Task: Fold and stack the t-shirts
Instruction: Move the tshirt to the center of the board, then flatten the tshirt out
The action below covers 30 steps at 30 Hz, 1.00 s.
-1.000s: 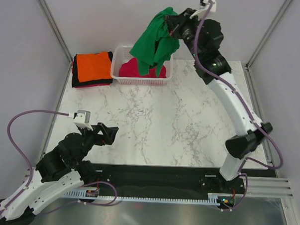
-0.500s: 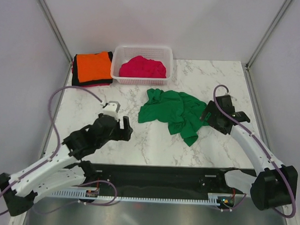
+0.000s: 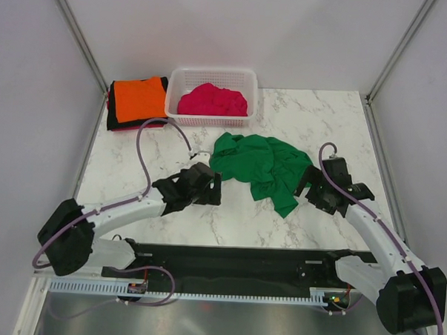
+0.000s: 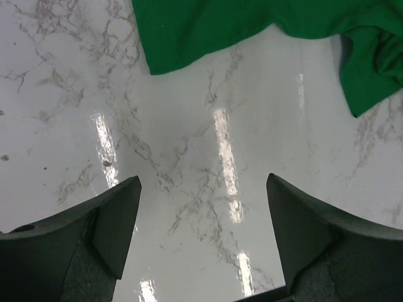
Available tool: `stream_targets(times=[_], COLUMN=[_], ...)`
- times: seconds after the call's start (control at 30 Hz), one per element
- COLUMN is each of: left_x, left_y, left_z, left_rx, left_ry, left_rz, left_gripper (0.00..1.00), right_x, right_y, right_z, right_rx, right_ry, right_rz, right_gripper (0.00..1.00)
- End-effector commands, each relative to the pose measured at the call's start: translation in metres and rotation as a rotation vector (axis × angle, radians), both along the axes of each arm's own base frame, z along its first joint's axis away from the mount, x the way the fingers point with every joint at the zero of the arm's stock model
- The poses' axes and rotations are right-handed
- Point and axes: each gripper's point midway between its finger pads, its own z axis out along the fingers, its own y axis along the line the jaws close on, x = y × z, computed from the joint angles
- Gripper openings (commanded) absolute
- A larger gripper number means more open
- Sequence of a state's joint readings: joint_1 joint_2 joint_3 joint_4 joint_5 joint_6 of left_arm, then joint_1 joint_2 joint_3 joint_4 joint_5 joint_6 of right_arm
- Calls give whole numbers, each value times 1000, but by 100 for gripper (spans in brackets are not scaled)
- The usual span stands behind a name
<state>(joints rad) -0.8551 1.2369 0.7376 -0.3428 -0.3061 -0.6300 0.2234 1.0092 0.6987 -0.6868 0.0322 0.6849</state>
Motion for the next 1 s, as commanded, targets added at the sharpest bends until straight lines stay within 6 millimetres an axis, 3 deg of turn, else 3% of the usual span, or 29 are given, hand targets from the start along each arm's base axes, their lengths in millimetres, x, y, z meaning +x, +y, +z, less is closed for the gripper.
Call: stream_targets(times=[0.0,0.03,0.13,0.4,0.5,0.6,0.63,0.67,0.73,0.97], left_x=[37,41,59,82,88,90,90,91,91,89], left_y=[-13,-11,-7,-7,-9,-10,-11,-11,-9,15], left_z=[-4,-21,-40,-70,-76,-80,-79,-77,-68,-24], left_rx=[-109,-91,-109,-129,-147,-160,-165,-166,-177,-209], left_ry=[-7,32,70,121,129,135,131,126,103,1], left_rz=[82,100,130,164,176,176,175,176,179,229], left_gripper=[88,87,83,75,66,47,40,21,2,2], right_x=[6,5,2,-3,-5,-5,-6,-7,-8,-14], right_y=[6,6,12,14,14,12,12,11,10,34], right_z=[6,4,1,-19,-25,-26,-27,-29,-32,-54], right_rx=[21,19,48,49,46,39,37,31,31,87], right_ry=[-56,-54,-49,-13,5,8,9,14,19,58], right_rz=[44,45,72,90,92,91,90,88,87,142], right_gripper=[98,98,98,98,98,98,98,98,96,79])
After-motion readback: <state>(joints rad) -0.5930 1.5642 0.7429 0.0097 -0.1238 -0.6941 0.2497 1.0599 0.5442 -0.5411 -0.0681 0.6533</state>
